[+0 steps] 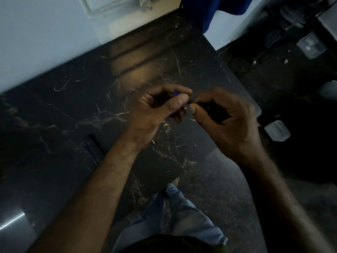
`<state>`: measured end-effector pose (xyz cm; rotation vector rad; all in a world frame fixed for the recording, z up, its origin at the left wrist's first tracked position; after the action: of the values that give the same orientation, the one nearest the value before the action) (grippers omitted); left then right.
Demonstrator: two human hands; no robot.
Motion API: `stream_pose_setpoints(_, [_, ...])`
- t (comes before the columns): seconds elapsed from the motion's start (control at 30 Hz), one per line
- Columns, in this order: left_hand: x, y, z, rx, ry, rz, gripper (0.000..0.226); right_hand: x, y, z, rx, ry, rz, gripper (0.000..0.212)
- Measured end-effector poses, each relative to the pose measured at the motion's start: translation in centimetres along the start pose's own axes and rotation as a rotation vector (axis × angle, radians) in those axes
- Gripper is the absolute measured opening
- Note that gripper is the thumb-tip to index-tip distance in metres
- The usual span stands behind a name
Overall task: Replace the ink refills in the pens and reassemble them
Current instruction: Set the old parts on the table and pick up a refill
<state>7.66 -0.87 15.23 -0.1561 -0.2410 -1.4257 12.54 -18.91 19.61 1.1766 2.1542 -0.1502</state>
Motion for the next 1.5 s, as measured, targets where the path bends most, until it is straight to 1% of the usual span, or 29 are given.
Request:
stream_pose_setpoints(0.1, [-0.8, 0.2, 0.3, 0.029, 0.052, 0.118, 0.021, 0.3, 0.2, 0.3, 0.000, -0.015, 0.010, 0.010])
stream_pose_setpoints(0.13, [-1.5, 0.1, 0.4, 0.020, 0.036, 0.189, 0.019, 0.3, 0.1, 0.4, -0.002, -0.016, 0.018, 0.011])
stream_pose_setpoints(0.23, [-5.6, 0.1, -0.1, -0.028, -0.106, 0.431, 0.006, 0.1, -0.2, 0.8, -0.001, 0.014, 0.056, 0.011])
stream_pose_setpoints(0.27, [-7.4, 0.3, -0.7, -0.047, -0.092, 0.489, 0.005, 0.0, -0.3, 0.9, 0.006, 0.023, 0.068, 0.010])
stream_pose_setpoints(0.3, [-9.0, 0.5, -1.6, -0.082, -0.025, 0.525, 0.006, -0.1, -0.5, 1.1, 0.015, 0.031, 0.076, 0.010])
stream_pose_setpoints(0.37, [-11.2, 0.5, -4.6, -0.221, 0.154, 0.528, 0.009, -0.1, -0.7, 1.4, 0.029, 0.043, 0.076, 0.011])
stream_pose_setpoints(0.43, [-11.9, 0.0, -8.1, -0.367, 0.267, 0.473, 0.006, 0.1, -0.8, 1.6, 0.035, 0.038, 0.068, 0.011])
stream_pose_setpoints(0.5, [-12.2, -0.7, -10.9, -0.456, 0.335, 0.489, 0.006, 0.2, -0.8, 1.7, 0.035, 0.031, 0.064, 0.011])
stream_pose_setpoints(0.53, [-12.3, -0.9, -12.0, -0.473, 0.355, 0.516, 0.006, 0.3, -0.7, 1.8, 0.032, 0.030, 0.064, 0.011])
stream_pose_setpoints(0.6, [-12.3, -1.1, -13.3, -0.468, 0.354, 0.582, 0.005, 0.5, -0.5, 2.0, 0.029, 0.033, 0.060, 0.013])
stream_pose_setpoints(0.7, [-11.8, -1.5, -14.3, -0.439, 0.206, 0.673, 0.008, 0.6, -0.4, 2.3, 0.036, 0.028, 0.048, 0.013])
stream_pose_setpoints(0.77, [-11.3, -2.1, -14.5, -0.425, 0.110, 0.695, 0.010, 0.4, -0.4, 2.5, 0.035, 0.018, 0.050, 0.013])
stream_pose_setpoints(0.9, [-10.9, -2.6, -14.8, -0.409, 0.093, 0.680, 0.016, 0.3, -0.2, 2.7, 0.038, 0.000, 0.032, 0.015])
stream_pose_setpoints(1.0, [-11.2, -1.8, -14.7, -0.418, 0.200, 0.643, 0.020, 0.5, -0.1, 2.8, 0.045, 0.007, 0.028, 0.012])
stream_pose_setpoints(1.07, [-11.5, -1.2, -14.6, -0.407, 0.349, 0.561, 0.020, 0.6, 0.0, 2.8, 0.040, 0.025, 0.031, 0.011])
stream_pose_setpoints(1.2, [-11.6, -1.2, -14.1, -0.297, 0.718, 0.376, 0.019, 0.8, 0.2, 2.7, 0.029, 0.045, 0.013, 0.010])
stream_pose_setpoints(1.33, [-11.2, -1.3, -14.0, -0.214, 0.888, 0.195, 0.022, 0.9, 0.3, 2.8, 0.017, 0.052, 0.000, 0.010])
stream_pose_setpoints(1.43, [-11.4, -1.1, -14.0, -0.202, 1.111, 0.162, 0.024, 1.0, 0.2, 2.9, 0.019, 0.061, -0.003, 0.011])
stream_pose_setpoints(1.5, [-11.4, -0.9, -14.0, -0.193, 1.208, 0.148, 0.026, 1.0, 0.1, 2.8, 0.022, 0.058, -0.007, 0.011])
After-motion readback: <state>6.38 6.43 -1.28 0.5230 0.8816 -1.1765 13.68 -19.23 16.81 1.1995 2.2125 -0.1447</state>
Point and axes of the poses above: each hand's wrist, its own y-axis towards the middle knuckle, its own x-axis out of the palm, z = x × y, the point moved 2 cm from there along y, towards the middle knuckle, and after that the axes turned 3 degrees about y, right-handed, at the moved point
